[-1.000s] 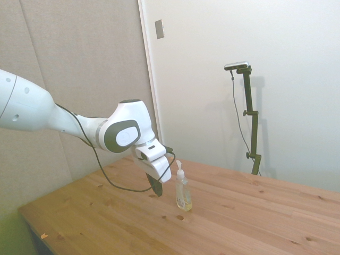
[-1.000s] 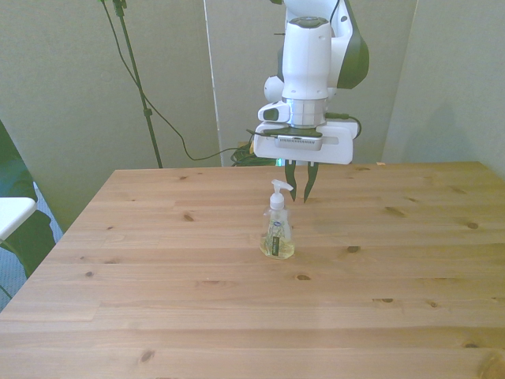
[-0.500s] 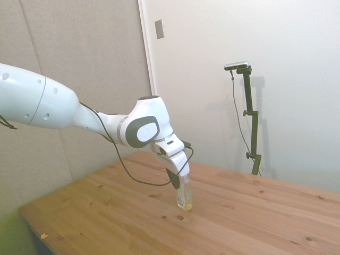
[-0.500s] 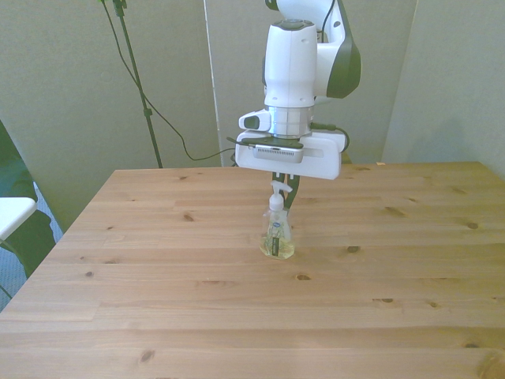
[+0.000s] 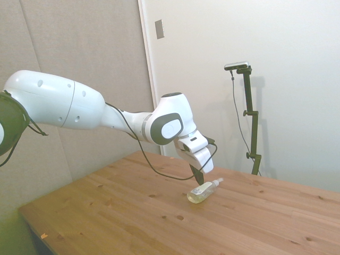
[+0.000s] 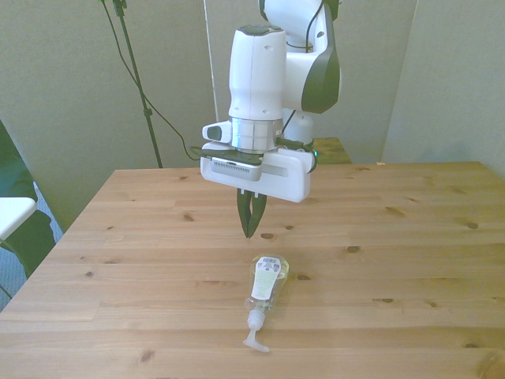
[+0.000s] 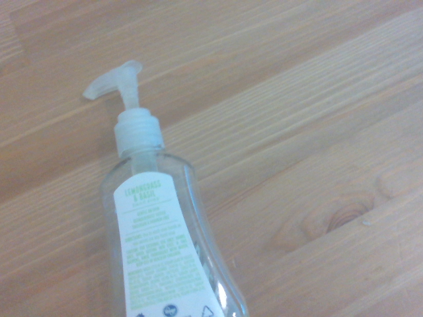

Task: Knock down the sanitizer

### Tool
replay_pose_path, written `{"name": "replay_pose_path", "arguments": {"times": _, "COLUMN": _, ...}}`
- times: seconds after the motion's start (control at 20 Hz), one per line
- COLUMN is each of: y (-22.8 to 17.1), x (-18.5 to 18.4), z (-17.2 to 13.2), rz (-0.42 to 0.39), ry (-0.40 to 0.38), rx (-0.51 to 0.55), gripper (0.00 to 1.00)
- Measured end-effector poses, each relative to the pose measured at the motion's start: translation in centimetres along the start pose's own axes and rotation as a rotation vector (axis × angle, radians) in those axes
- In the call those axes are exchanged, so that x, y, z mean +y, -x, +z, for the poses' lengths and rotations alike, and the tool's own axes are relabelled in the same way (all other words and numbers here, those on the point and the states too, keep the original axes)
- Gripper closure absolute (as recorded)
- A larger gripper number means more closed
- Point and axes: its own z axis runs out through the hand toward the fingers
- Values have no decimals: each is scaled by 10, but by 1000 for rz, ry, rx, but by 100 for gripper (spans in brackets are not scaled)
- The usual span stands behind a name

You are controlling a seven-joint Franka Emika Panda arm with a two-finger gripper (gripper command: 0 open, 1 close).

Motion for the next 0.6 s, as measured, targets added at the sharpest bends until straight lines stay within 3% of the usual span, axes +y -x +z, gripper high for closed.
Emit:
{"name": "replay_pose_path", "arguments": {"times": 0.05, "y": 1, "x": -1, "z": 0, "rz": -2, "ry": 1, "rx": -1, "gripper": 100}}
{"name": "replay_pose_path", "arguments": {"times": 0.1, "y": 3, "x": -2, "z": 0, "rz": -5, "ry": 4, "rx": -5, "gripper": 0}}
{"name": "replay_pose_path", "arguments": {"times": 0.6, "y": 57, "x": 27, "z": -23, "rz": -130, "ry": 34, "rx": -93, "gripper": 0}}
